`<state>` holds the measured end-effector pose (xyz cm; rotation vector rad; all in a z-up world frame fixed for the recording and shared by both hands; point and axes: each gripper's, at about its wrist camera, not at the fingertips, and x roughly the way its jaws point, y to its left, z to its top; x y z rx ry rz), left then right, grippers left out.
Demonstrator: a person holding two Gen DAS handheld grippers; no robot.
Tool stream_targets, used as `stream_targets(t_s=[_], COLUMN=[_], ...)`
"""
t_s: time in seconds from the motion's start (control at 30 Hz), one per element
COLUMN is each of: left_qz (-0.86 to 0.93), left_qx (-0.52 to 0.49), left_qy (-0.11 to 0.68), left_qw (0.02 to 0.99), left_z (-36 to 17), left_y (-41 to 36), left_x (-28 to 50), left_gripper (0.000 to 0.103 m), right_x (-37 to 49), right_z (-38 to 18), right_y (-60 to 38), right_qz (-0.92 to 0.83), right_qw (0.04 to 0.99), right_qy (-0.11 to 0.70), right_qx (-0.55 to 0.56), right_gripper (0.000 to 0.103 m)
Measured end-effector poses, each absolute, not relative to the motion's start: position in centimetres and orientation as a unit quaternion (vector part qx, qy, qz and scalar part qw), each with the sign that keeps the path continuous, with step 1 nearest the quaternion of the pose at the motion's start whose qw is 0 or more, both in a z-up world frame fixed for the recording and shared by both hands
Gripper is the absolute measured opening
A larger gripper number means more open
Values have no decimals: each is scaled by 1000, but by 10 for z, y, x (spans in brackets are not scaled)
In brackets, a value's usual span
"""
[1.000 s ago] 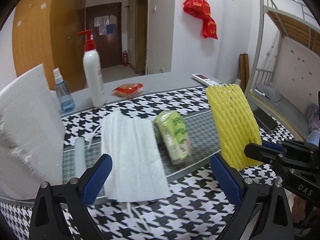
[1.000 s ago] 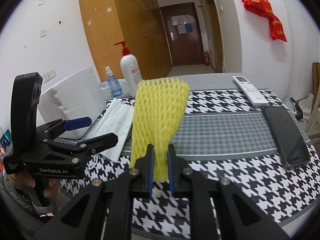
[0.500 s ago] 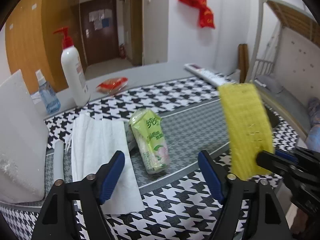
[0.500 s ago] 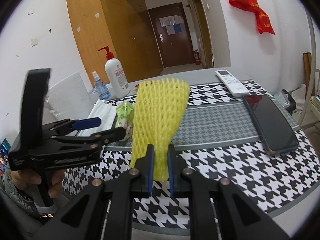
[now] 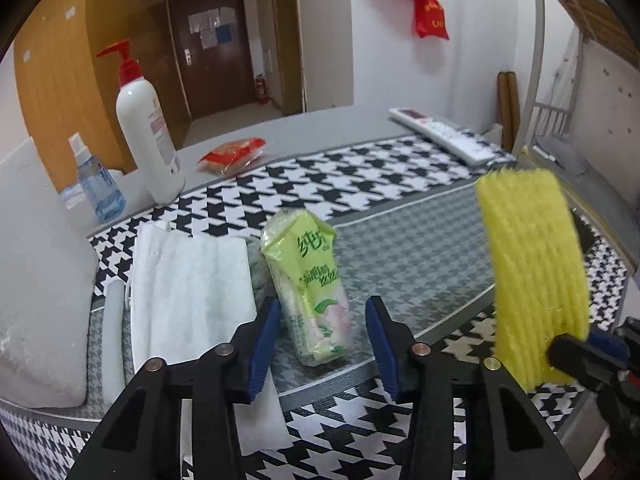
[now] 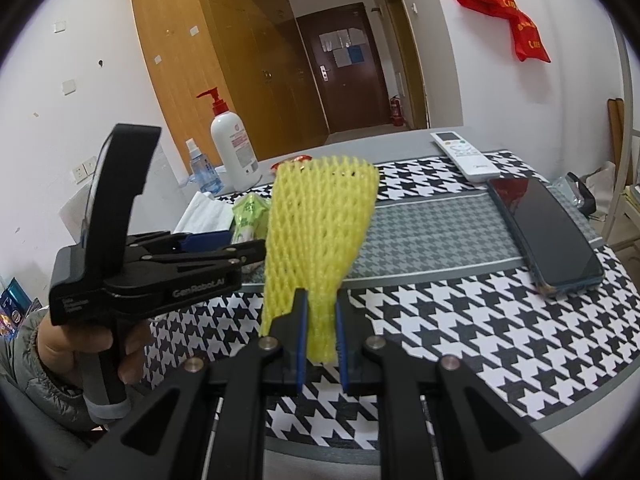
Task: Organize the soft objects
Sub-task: 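Grasp the green drink pouch with the left gripper while the right gripper holds the net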
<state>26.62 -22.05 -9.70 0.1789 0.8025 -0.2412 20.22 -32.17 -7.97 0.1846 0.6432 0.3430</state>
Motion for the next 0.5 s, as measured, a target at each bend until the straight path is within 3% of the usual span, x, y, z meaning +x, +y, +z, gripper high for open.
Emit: stream_targets(t_s=[0.07,0.2,0.5], left_qz=[-113,-111,-127], left_qx=[86,81,67], left_qy=[400,394,372], left_qw=[905,909,917], left_z=[-101,-101,-90], left_y=[-220,-216,-212], left_x=[269,269,259], left_gripper=[44,30,25], right_x=[203,204,201], right_z=[-80,-81,-77], right_y=[-323,-324,-321], right_qz=[167,168,165], right_qw=[930,929,931], right_qy=[315,316,314], right_qx=[93,92,85], right_gripper=[16,16,16])
